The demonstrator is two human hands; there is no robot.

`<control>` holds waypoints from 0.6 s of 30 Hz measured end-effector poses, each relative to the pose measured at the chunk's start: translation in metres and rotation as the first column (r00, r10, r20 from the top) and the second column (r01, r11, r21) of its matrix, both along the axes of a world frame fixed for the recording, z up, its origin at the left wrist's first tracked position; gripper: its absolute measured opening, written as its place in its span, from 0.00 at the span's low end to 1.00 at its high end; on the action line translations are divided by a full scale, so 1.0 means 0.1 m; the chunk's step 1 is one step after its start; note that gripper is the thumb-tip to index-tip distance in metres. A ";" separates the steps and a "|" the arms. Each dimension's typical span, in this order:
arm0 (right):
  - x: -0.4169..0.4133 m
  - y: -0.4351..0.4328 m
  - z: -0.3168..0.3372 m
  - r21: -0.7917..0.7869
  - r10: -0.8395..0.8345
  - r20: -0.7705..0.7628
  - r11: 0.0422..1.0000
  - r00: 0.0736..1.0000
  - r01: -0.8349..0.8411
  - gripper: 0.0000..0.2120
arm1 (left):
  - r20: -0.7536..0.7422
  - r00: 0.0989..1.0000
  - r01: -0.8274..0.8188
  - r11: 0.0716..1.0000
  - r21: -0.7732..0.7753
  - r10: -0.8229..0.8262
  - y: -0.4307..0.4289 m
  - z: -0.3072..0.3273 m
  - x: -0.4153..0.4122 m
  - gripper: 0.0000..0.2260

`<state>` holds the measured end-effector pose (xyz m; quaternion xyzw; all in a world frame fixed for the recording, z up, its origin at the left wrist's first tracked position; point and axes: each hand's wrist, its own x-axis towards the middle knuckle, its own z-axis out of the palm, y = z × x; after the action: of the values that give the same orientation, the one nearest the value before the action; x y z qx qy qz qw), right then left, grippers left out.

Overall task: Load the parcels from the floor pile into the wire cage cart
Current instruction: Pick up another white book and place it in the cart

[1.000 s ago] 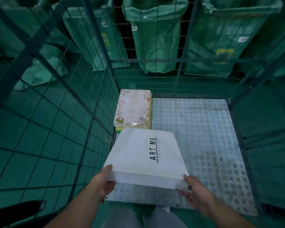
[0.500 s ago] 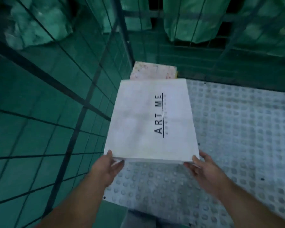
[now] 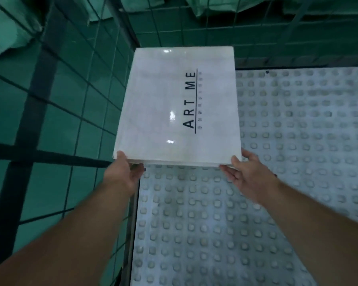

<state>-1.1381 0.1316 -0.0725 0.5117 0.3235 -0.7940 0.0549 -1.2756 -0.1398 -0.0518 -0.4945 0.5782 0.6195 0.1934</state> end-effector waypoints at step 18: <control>-0.23 0.07 0.00 0.368 0.598 0.280 0.656 0.751 -0.659 0.33 | -0.018 0.988 0.155 0.980 0.128 -0.154 0.13 0.07 -0.13 0.27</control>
<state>-1.1609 0.1386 -0.0729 0.4180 0.6484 -0.5934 0.2297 -1.2888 -0.1273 -0.0445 -0.4319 0.5744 0.6407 0.2702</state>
